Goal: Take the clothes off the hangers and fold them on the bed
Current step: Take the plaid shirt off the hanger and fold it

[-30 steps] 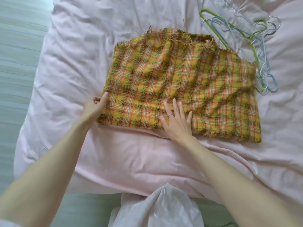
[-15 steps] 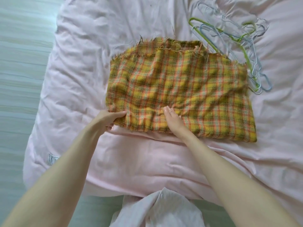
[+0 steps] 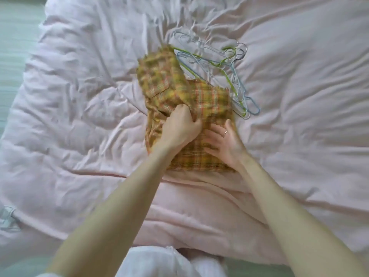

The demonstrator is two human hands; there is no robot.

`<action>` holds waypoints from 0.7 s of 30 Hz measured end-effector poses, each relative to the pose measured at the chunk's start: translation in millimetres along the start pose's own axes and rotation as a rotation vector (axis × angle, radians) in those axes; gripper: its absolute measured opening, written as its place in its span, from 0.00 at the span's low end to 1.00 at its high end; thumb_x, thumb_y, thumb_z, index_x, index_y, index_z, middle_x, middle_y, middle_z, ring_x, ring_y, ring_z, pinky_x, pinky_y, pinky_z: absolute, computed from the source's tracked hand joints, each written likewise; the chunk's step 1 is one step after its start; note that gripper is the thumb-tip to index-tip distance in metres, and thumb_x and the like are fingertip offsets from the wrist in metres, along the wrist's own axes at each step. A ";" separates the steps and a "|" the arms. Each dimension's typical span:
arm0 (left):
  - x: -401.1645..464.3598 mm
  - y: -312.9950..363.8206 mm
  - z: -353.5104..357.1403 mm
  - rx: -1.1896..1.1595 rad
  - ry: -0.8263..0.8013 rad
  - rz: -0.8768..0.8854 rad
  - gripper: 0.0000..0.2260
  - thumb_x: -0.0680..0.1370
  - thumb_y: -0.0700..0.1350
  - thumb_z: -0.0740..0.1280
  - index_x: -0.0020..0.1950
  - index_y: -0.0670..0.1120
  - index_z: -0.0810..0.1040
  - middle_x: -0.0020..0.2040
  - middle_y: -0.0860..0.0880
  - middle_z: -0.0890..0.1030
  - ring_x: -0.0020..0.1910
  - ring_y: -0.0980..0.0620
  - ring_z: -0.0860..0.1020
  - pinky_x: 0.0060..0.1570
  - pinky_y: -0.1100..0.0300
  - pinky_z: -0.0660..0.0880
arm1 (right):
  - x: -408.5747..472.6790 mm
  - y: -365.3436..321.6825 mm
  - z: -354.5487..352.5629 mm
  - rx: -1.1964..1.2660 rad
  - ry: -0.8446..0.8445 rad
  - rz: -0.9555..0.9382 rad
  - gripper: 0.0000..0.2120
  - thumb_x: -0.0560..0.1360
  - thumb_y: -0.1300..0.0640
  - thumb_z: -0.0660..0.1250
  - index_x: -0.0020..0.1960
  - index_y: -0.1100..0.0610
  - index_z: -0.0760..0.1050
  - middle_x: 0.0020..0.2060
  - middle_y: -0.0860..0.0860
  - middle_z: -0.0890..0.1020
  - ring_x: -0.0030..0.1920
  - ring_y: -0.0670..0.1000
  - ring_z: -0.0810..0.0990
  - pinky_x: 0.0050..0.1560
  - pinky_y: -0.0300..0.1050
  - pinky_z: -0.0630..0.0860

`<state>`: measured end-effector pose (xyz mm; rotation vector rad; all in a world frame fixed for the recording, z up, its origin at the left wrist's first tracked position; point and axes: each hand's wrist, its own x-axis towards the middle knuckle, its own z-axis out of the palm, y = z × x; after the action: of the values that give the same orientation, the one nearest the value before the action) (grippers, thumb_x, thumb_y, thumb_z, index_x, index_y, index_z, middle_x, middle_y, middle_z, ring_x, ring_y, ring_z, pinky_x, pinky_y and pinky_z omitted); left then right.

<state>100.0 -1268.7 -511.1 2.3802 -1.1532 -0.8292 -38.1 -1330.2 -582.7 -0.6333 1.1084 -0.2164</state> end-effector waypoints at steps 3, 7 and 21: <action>1.5 30.9 68.1 0.080 -0.403 0.117 0.18 0.77 0.52 0.60 0.61 0.41 0.70 0.70 0.44 0.65 0.62 0.44 0.70 0.57 0.52 0.70 | 1.9 -8.3 -48.7 0.101 -0.006 0.021 0.33 0.77 0.33 0.45 0.68 0.55 0.69 0.57 0.56 0.79 0.55 0.56 0.76 0.60 0.56 0.71; -11.9 19.6 109.9 0.087 -0.631 0.195 0.20 0.80 0.49 0.60 0.69 0.42 0.69 0.70 0.45 0.68 0.67 0.46 0.68 0.61 0.58 0.64 | 5.6 6.5 -78.7 -0.044 0.087 0.127 0.34 0.73 0.36 0.62 0.66 0.63 0.69 0.56 0.64 0.77 0.46 0.57 0.76 0.55 0.56 0.75; -54.1 -108.3 121.5 0.363 -0.097 0.252 0.19 0.70 0.33 0.68 0.59 0.46 0.78 0.71 0.42 0.69 0.72 0.36 0.62 0.65 0.36 0.62 | 7.8 33.4 -99.1 -0.339 0.362 -0.016 0.14 0.74 0.65 0.67 0.60 0.65 0.74 0.49 0.56 0.81 0.41 0.48 0.80 0.34 0.36 0.78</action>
<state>57.9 -1169.2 -644.3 2.4158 -1.7286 -0.7044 -126.9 -1343.3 -636.8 -0.9289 1.5065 -0.1608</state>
